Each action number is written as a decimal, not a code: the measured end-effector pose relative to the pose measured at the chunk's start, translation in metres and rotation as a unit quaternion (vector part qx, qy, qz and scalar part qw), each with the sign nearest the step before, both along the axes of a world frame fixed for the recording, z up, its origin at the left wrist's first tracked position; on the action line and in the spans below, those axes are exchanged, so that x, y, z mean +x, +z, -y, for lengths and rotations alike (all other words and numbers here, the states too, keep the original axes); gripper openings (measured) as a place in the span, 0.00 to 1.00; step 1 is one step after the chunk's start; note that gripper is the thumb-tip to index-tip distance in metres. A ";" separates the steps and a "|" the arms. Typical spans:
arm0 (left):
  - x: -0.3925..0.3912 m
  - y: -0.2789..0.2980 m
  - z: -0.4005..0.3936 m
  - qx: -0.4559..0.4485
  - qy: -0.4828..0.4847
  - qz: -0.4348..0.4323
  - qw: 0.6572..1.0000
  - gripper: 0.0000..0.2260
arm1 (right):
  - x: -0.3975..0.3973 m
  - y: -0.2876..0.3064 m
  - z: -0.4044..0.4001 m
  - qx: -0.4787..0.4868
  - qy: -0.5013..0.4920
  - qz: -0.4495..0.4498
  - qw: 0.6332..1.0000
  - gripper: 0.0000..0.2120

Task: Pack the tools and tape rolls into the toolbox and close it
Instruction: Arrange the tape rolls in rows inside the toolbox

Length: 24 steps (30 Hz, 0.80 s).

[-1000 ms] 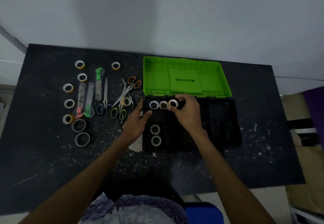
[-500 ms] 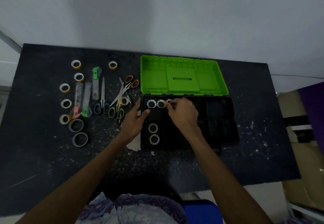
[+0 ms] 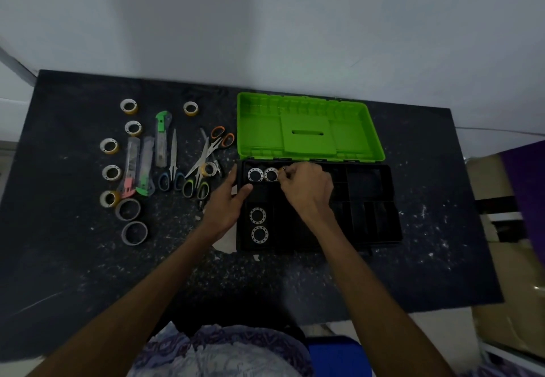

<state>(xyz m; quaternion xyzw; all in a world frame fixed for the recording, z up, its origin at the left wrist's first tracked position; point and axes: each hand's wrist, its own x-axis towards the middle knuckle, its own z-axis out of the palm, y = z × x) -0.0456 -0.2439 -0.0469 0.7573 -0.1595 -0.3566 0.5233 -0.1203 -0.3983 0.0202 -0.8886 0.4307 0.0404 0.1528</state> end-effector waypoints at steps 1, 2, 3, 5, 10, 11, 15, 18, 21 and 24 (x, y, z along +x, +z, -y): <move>0.000 0.001 0.000 0.000 -0.002 0.001 1.000 0.28 | 0.001 0.001 -0.001 0.002 0.001 -0.004 1.000 0.13; -0.001 -0.001 0.000 -0.003 -0.002 0.002 1.000 0.28 | 0.003 0.001 -0.001 0.007 0.001 -0.009 1.000 0.13; -0.001 0.000 0.001 -0.004 0.001 -0.003 1.000 0.28 | 0.005 0.002 -0.002 0.013 -0.003 -0.016 1.000 0.12; -0.002 0.001 0.003 -0.010 0.013 -0.018 1.000 0.28 | 0.009 0.005 -0.002 0.029 -0.021 -0.030 0.999 0.12; -0.002 -0.002 0.003 -0.014 0.022 -0.009 1.000 0.28 | 0.011 0.008 0.001 0.076 -0.083 -0.017 0.993 0.11; -0.002 -0.003 0.002 -0.013 0.021 -0.010 1.000 0.28 | 0.010 0.008 0.000 0.075 -0.084 -0.018 0.994 0.11; -0.002 -0.004 0.004 -0.017 0.021 -0.012 1.000 0.28 | 0.010 0.012 0.002 0.073 -0.083 -0.042 0.993 0.12; -0.001 -0.006 0.002 -0.014 0.020 -0.010 1.000 0.29 | 0.013 0.019 0.008 0.100 -0.089 -0.064 0.989 0.10; 0.000 -0.009 0.001 -0.020 0.018 -0.023 0.999 0.29 | 0.008 0.027 0.010 0.100 -0.085 -0.042 0.990 0.08; -0.002 -0.010 0.003 -0.021 0.021 -0.021 0.999 0.28 | 0.001 0.028 0.001 0.093 -0.092 0.025 0.991 0.06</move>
